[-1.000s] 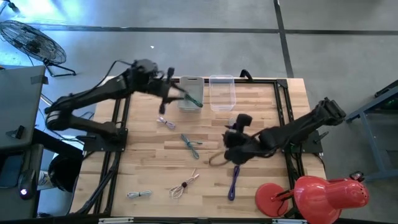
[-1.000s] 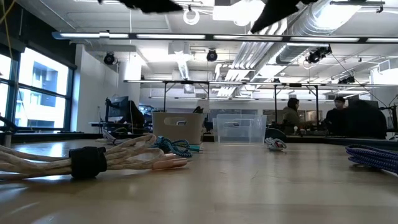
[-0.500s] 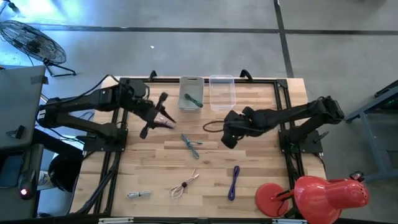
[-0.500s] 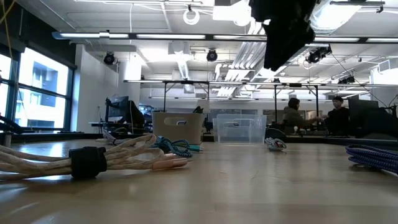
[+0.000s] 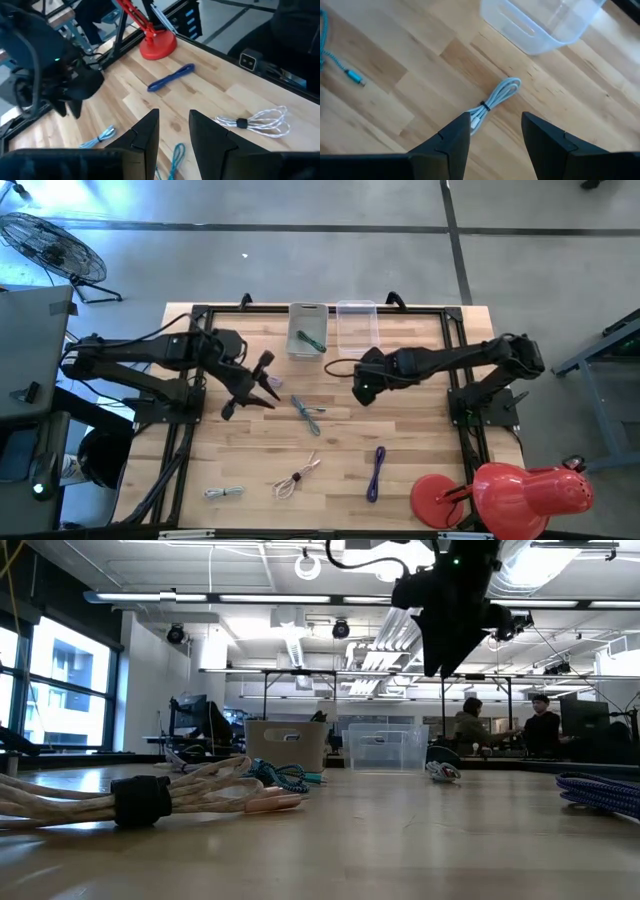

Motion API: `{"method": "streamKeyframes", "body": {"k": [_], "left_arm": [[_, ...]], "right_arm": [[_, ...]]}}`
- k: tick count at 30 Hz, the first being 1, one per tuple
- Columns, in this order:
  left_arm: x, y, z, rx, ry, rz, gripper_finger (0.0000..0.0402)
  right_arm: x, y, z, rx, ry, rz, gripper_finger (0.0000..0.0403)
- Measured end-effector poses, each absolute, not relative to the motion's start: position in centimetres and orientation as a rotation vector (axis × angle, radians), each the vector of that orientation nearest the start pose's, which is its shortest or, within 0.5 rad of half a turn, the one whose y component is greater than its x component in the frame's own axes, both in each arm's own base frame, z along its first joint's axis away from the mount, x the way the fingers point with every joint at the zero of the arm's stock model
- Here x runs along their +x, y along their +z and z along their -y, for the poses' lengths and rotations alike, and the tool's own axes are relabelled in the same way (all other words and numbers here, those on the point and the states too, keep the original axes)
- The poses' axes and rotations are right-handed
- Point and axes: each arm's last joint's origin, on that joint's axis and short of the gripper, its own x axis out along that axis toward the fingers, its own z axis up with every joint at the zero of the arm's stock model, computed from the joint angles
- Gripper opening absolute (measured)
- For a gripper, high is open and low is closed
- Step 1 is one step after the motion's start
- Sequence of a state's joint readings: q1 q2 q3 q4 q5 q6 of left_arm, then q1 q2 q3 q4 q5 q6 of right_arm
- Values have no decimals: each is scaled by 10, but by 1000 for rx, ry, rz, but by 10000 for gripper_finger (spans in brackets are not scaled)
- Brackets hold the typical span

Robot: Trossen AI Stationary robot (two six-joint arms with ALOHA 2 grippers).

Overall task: Pick & Place USB Port
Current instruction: Put the blue charger cable into the transparent bin

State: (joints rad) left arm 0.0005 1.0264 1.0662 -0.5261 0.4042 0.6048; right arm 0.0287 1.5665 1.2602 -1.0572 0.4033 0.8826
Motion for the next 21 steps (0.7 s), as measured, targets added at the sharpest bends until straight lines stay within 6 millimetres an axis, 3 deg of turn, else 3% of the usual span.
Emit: {"method": "streamKeyframes", "body": {"k": [5, 11, 21], "left_arm": [[210, 347, 12, 476, -526, -369, 103], [210, 337, 12, 468, -534, -398, 103], [210, 317, 10, 489, -521, -463, 103]], "right_arm": [[291, 250, 8, 579, -857, -1069, 169], [286, 210, 17, 810, -821, -1094, 169], [272, 166, 35, 914, -857, -1031, 169]]}}
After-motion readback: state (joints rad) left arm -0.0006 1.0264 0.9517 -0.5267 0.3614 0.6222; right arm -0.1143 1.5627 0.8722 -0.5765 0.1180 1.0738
